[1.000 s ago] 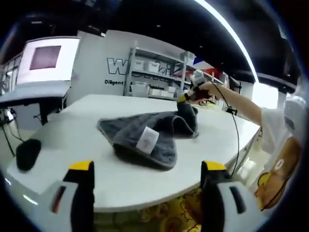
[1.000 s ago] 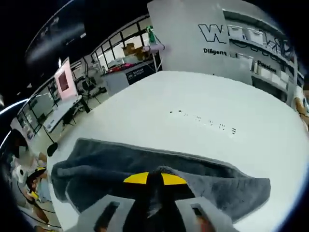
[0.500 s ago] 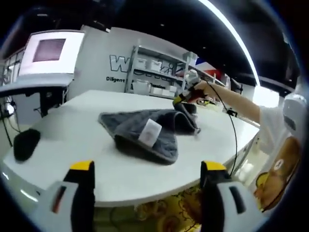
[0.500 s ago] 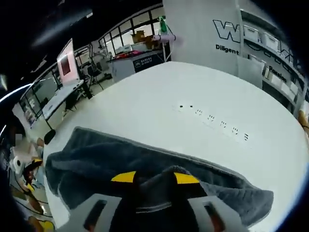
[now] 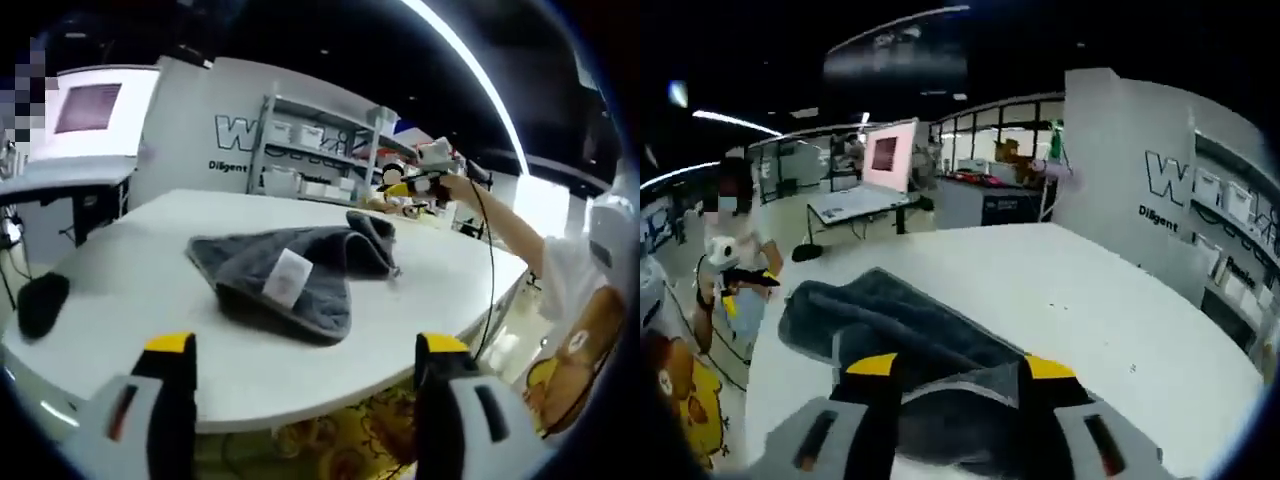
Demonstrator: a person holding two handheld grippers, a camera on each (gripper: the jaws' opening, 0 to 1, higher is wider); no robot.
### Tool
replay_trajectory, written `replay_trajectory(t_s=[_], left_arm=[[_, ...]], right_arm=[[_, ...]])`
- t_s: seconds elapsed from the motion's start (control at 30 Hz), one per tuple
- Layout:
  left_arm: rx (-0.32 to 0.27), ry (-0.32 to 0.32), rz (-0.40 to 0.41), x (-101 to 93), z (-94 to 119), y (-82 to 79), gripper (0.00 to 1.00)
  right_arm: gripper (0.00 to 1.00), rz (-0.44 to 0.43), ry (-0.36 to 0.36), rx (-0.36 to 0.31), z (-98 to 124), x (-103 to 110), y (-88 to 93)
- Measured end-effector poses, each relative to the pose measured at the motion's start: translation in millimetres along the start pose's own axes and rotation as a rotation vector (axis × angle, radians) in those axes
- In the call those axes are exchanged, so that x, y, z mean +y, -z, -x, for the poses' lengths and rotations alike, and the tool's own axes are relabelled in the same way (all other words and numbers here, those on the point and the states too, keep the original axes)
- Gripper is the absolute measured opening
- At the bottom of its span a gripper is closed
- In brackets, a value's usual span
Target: Fold the towel on the table until its edges align and the towel forms a compact rectangular stack.
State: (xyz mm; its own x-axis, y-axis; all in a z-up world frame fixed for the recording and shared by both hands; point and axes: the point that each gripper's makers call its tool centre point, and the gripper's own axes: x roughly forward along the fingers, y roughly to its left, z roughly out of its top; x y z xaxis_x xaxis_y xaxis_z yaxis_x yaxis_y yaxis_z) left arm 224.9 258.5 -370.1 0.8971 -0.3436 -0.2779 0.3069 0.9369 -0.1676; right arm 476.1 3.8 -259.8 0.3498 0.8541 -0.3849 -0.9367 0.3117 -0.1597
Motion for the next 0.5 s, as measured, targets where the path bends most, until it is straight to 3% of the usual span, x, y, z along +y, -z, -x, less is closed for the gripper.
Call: replay_trajectory(t_s=[0.1,0.2,0.3,0.37,0.5], left_arm=[[0.001,0.009,-0.002,-4.0,-2.1,-0.8,0.95],[0.001,0.021,-0.008,-9.3,-5.4,-2.5,0.95],[0.003,0.039,-0.015,-15.9,-9.3,-4.5,0.95],[0.007,0.051,-0.023,-20.6,-12.0,-5.3,0.95],[0.014,0.073,-0.033,-28.3,-17.4,-5.9,0.95]], right_arm=[[0.58,0.103,-0.054,-0.092,21.6,35.8,-4.4],[0.6,0.136,-0.049,-0.169,41.9,63.7,-2.5],[0.69,0.141,0.029,-0.193,61.8,74.8,9.4],[0.74,0.129,0.093,-0.177,76.3,79.7,26.9],[0.86,0.074,0.159,-0.179,96.0,91.1,49.5]])
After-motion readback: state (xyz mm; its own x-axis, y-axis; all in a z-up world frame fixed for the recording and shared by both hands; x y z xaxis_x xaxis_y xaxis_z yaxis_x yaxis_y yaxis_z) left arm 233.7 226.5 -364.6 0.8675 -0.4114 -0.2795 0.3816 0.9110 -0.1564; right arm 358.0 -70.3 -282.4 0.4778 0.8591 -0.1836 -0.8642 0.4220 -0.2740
